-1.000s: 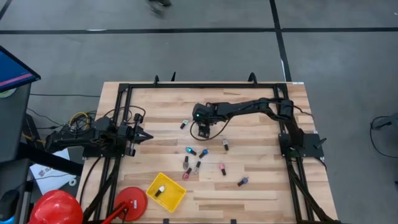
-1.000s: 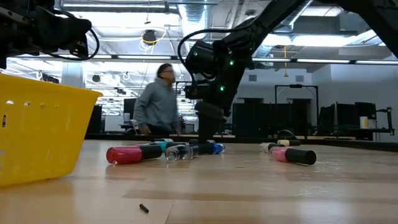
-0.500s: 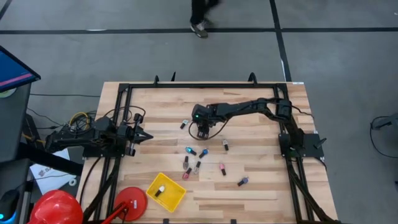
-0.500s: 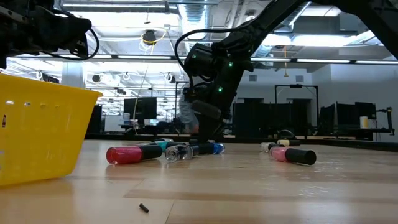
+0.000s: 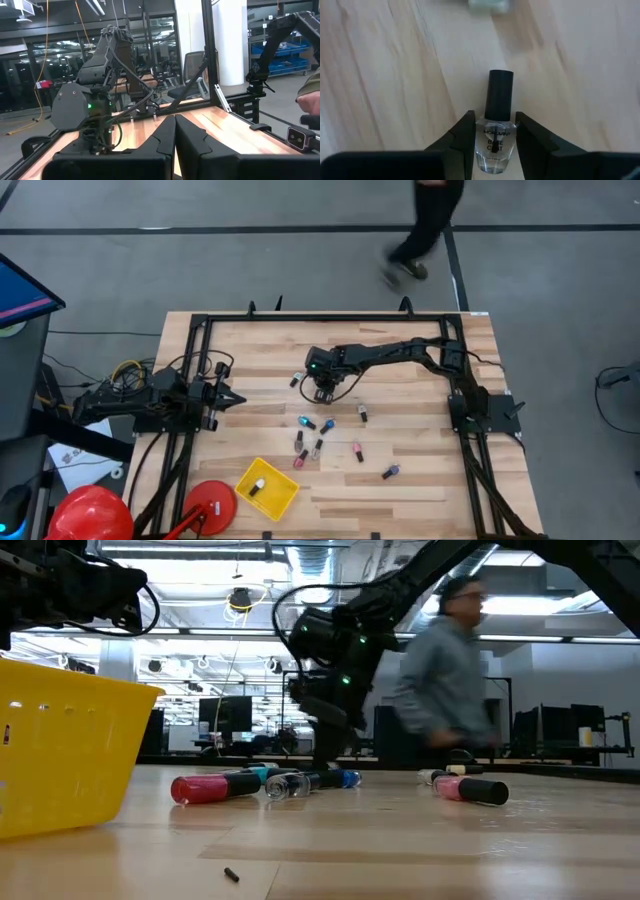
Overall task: Pick & Place Nail Polish
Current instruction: Put the top transparent nail polish into the yellow basket
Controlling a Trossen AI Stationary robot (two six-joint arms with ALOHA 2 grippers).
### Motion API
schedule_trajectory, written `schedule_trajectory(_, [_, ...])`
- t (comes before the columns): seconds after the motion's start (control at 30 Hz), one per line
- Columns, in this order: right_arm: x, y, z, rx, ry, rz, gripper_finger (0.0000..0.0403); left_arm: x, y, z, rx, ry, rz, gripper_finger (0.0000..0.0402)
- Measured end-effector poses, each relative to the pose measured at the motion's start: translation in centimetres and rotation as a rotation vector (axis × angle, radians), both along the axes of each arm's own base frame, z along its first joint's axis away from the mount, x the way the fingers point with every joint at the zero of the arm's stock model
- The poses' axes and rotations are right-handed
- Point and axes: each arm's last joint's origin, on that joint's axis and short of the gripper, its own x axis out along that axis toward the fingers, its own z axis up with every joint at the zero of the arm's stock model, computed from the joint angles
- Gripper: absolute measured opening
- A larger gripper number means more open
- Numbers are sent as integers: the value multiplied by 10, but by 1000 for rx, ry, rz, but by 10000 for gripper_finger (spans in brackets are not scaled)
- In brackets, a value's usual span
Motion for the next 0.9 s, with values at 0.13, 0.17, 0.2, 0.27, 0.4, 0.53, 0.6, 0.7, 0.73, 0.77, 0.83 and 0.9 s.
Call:
schedule_trajectory(0.13, [16, 11, 28, -41, -64, 34, 97, 0, 0, 0, 0, 0, 0, 1])
schedule_trajectory(0.17, [19, 17, 33, -45, -71, 52, 97, 0, 0, 0, 0, 0, 0, 1])
schedule_trajectory(0.2, [22, 23, 39, -48, -87, 69, 97, 0, 0, 0, 0, 0, 0, 1])
schedule_trajectory(0.27, [30, 38, 51, -54, -131, 104, 97, 0, 0, 0, 0, 0, 0, 1])
schedule_trajectory(0.4, [42, 77, 76, -60, -218, 190, 97, 0, 0, 0, 0, 0, 0, 1])
schedule_trajectory(0.53, [49, 122, 95, -59, -316, 292, 97, 0, 0, 0, 0, 0, 0, 1])
schedule_trajectory(0.6, [50, 145, 100, -57, -367, 344, 97, 0, 0, 0, 0, 0, 0, 1])
schedule_trajectory(0.7, [51, 178, 106, -46, -451, 406, 97, 0, 0, 0, 0, 0, 0, 1])
schedule_trajectory(0.73, [51, 188, 107, -42, -479, 425, 97, 0, 0, 0, 0, 0, 0, 1])
schedule_trajectory(0.77, [52, 198, 108, -38, -516, 440, 97, 0, 0, 0, 0, 0, 0, 1])
schedule_trajectory(0.83, [53, 216, 107, -43, -560, 460, 100, 0, 0, 0, 0, 0, 0, 1])
schedule_trajectory(0.9, [52, 231, 106, -37, -600, 483, 102, 0, 0, 0, 0, 0, 0, 1])
